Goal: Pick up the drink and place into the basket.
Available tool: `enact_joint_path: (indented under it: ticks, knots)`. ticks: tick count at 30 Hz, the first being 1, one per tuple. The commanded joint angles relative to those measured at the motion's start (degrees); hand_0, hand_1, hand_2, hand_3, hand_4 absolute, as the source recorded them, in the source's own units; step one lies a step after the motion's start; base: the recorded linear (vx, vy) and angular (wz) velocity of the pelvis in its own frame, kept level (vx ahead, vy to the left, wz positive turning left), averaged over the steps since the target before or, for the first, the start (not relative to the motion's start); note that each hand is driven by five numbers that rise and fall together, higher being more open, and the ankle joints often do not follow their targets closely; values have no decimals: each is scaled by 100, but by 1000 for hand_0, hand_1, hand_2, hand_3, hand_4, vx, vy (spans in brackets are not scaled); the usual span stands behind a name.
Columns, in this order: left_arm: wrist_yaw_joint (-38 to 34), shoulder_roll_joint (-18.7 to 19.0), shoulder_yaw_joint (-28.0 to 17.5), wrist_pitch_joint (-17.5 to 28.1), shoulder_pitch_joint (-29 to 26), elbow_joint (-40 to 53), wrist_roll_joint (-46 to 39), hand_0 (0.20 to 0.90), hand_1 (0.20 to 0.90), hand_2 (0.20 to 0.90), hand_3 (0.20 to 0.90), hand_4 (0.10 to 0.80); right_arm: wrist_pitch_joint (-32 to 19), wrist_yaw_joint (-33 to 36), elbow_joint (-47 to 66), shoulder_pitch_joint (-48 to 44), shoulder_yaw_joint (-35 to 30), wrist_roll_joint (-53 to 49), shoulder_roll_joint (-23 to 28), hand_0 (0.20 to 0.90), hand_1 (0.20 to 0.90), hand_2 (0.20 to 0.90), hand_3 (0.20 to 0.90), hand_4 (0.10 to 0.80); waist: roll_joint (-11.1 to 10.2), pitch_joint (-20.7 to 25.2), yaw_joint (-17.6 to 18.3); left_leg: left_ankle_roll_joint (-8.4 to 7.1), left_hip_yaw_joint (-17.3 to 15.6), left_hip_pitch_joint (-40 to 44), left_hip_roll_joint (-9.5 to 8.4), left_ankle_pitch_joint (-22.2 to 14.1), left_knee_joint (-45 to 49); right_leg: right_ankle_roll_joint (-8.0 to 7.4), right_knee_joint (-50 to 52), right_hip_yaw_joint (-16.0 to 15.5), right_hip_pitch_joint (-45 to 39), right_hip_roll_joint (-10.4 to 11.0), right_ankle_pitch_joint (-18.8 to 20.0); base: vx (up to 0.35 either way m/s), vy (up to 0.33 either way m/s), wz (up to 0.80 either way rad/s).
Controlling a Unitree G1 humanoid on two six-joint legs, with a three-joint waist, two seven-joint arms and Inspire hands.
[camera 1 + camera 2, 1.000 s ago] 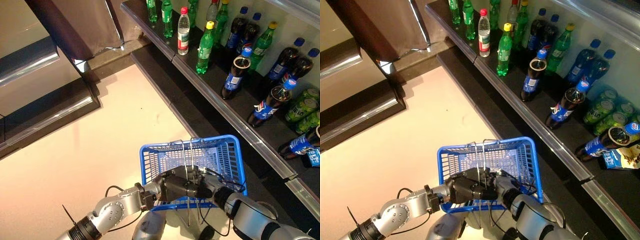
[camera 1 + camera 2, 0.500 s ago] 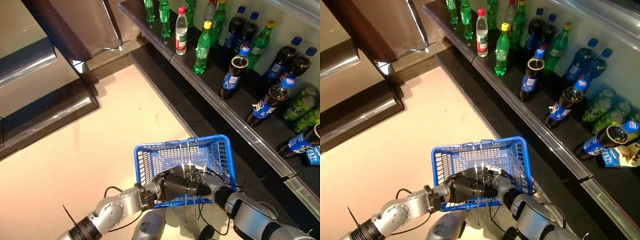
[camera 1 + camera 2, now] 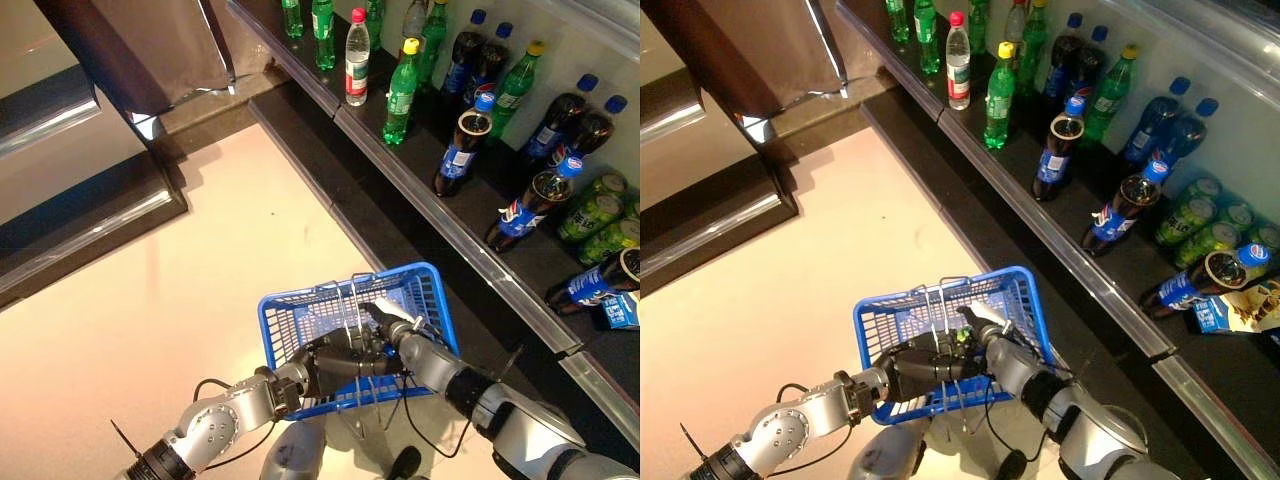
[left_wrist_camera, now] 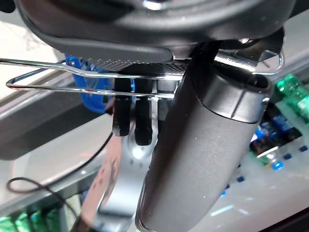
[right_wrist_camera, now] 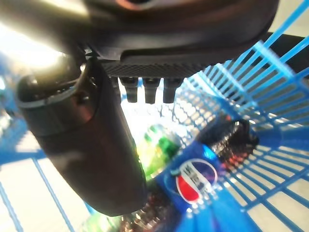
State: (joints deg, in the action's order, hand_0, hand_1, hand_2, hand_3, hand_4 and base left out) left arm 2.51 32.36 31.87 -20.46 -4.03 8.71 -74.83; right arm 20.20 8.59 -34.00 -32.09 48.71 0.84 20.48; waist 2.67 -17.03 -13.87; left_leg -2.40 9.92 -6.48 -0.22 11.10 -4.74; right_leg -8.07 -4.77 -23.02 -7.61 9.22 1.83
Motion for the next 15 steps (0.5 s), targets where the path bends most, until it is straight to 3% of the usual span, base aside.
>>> enact_joint_path:
  ticks: [1,10,15]
  knots:
    - [877,-813,-548,987,-394,1692,-1072,300,300,300,200,100,-154,554,739,-53,-93,-309,259,900,900,900,900,800,-128,432,8,-74,-387,377,296,-800,-26,-128,47,414,408,457,246,0,0,0]
    - [776,-819,-859,1261,98,1536,-1009,300,300,300,200,100,-1073,1081,2234,897,-869,-726,927,900,900,900,900,800,-149,502,250,-81,-515,514,366,-852,-26,-172,30,561,363,429,234,14,12,-5]
    - [602,-756,-1163,1900,437,1540,-580,300,300,300,200,100,-2142,1412,3157,1748,-1633,-902,1126,900,900,900,900,800,-143,551,387,-72,-578,576,393,-893,-26,-203,24,627,347,427,227,5,7,-4]
